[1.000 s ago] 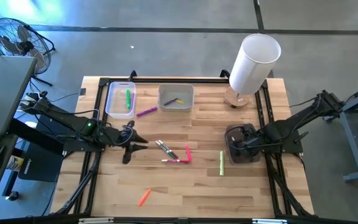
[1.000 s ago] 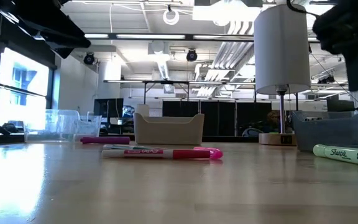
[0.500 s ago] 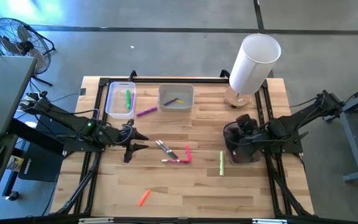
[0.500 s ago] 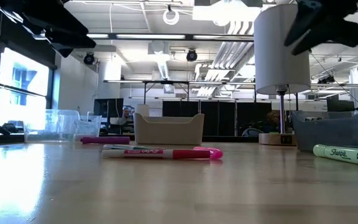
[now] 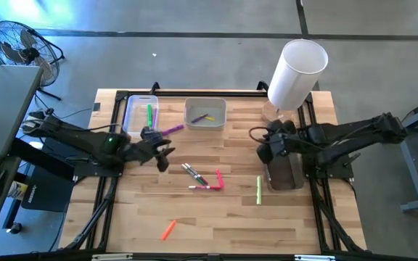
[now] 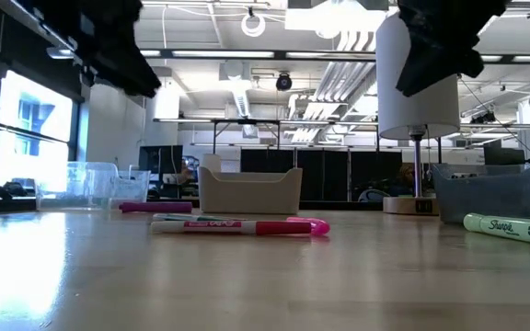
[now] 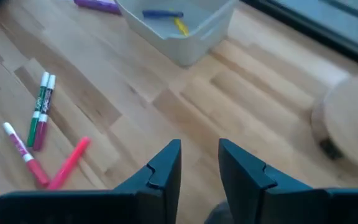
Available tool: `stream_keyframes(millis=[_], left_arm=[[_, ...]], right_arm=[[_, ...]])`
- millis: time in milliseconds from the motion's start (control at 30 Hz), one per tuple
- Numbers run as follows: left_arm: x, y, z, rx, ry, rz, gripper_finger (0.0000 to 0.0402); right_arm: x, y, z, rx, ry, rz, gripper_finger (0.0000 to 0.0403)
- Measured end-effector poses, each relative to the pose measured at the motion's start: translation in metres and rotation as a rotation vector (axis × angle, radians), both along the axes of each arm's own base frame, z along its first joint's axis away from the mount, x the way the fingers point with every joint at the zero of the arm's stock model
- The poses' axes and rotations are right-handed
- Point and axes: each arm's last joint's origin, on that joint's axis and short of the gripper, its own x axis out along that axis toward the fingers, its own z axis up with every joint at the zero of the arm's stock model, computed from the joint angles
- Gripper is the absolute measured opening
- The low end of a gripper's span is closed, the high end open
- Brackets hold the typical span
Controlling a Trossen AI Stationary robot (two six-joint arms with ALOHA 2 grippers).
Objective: Pick & Place Markers
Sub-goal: Put the purple highlighter into the transparent bin
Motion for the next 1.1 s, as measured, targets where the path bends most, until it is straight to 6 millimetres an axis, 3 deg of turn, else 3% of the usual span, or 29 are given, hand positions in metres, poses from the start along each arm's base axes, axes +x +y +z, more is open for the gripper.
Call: stream_keyframes(millis=[367,733,933,1100], left_arm=[[0.035,0.069,-0.007,-0.206,0.445,0.047,0.0158],[0.049,0.135,-0.033,-0.193,0.647,-0.124,0.0158],[0.055,0.159,-0.048,-0.136,0.751,-0.242,0.0158],[0.064,0.168,-0.062,-0.095,0.832,-0.354,0.0158]], right_arm=[[0.014,-0.026,0.01,-0.085,-0.039,0.197,0.0087],[0.015,-0.04,0.012,-0.054,-0.081,0.128,0.0087],[0.017,-0.043,0.015,-0.064,-0.133,0.085,0.0087],[0.019,-0.044,0.017,-0.083,-0.167,0.042,0.0087]])
